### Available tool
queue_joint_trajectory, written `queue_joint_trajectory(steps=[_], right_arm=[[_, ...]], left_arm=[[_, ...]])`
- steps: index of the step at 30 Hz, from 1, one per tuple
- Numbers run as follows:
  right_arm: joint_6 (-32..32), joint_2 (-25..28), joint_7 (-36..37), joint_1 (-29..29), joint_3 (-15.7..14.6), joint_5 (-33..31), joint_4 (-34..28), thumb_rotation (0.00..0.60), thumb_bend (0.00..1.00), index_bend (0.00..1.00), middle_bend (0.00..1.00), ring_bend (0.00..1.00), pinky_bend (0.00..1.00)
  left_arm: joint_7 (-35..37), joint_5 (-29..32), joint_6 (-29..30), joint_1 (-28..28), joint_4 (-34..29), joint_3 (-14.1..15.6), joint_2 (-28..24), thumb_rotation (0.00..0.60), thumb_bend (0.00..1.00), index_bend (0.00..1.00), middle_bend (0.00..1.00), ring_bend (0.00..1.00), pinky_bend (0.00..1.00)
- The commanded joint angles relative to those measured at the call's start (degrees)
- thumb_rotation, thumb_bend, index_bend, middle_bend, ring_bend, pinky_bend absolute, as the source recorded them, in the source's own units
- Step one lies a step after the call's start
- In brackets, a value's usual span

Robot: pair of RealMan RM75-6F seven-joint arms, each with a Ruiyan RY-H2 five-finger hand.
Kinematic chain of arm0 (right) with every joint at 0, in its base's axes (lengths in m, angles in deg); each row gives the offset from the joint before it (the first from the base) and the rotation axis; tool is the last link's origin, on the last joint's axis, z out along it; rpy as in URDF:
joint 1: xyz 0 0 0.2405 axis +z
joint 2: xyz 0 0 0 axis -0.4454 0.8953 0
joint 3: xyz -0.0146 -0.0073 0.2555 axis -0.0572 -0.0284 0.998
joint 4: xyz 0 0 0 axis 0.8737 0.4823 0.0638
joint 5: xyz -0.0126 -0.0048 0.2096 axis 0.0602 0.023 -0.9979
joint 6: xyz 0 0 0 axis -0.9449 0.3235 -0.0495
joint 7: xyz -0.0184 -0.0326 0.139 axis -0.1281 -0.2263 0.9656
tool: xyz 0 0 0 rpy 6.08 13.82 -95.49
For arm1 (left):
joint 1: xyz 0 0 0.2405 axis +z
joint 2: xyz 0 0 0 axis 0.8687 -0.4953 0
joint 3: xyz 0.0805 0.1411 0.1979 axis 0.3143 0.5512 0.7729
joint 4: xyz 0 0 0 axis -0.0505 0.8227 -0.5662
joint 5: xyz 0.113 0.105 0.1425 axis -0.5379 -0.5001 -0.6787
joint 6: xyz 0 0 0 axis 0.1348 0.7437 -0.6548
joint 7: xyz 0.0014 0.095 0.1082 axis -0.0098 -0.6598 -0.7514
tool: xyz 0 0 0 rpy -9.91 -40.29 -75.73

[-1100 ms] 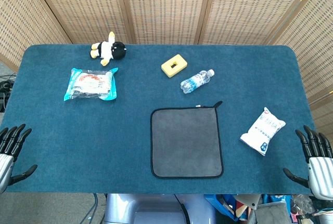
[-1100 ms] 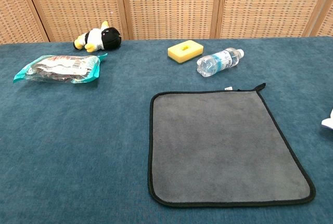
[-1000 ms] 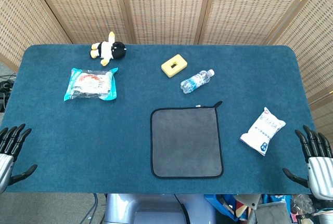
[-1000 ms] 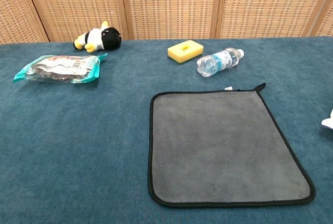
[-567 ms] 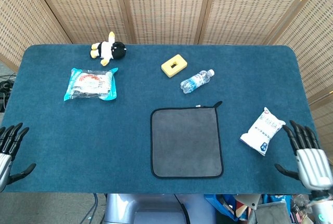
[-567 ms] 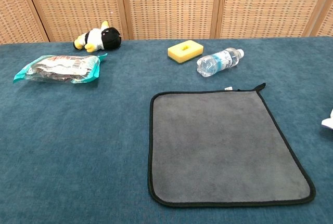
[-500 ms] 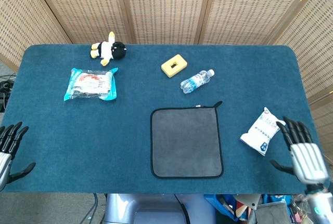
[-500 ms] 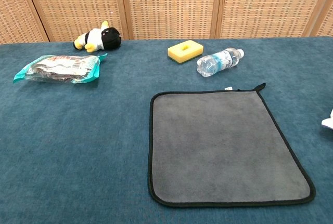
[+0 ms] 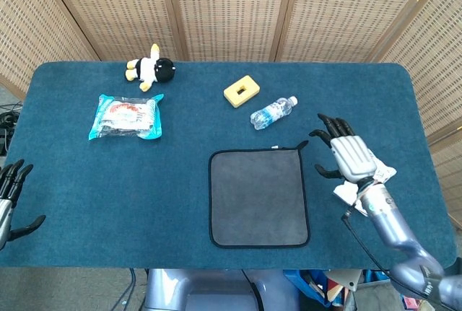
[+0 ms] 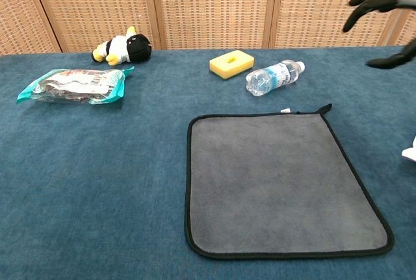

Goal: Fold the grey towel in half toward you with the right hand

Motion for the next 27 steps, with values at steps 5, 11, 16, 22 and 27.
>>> queue_joint_trajectory(steps=[5, 11, 16, 22, 27], right_arm=[[3.2, -13.2, -13.6, 9.2, 1.2, -16.7, 8.8, 0.6, 0.41, 0.3, 0.0, 0.0, 0.0], [2.4, -20.1, -20.6, 13.8, 0.4, -25.4, 14.2, 0.6, 0.43, 0.31, 0.0, 0.0, 0.0], [2.2, -24.5, -24.2, 16.8, 0.1, -29.8, 18.2, 0.6, 0.45, 0.31, 0.0, 0.0, 0.0], [1.0, -29.2, -28.4, 19.9, 0.5, -36.4, 23.1, 0.6, 0.47, 0.31, 0.0, 0.0, 0.0], [0.8, -31.7, -31.0, 21.6, 0.7, -40.4, 26.1, 0.6, 0.48, 0.31, 0.0, 0.0, 0.0]], left_arm=[[1.1, 2.3, -2.4, -1.0, 0.6, -0.8, -0.2, 0.6, 0.21, 0.0, 0.0, 0.0, 0.0], [1.6, 3.2, -3.3, -1.4, 0.7, -1.1, -0.3, 0.6, 0.21, 0.0, 0.0, 0.0, 0.0], [2.0, 4.0, -3.9, -1.6, 0.9, -1.3, -0.4, 0.6, 0.21, 0.0, 0.0, 0.0, 0.0], [2.6, 5.4, -5.2, -2.1, 1.2, -1.7, -0.5, 0.6, 0.21, 0.0, 0.0, 0.0, 0.0], [2.7, 6.2, -5.9, -2.4, 1.3, -1.9, -0.5, 0.6, 0.21, 0.0, 0.0, 0.0, 0.0]])
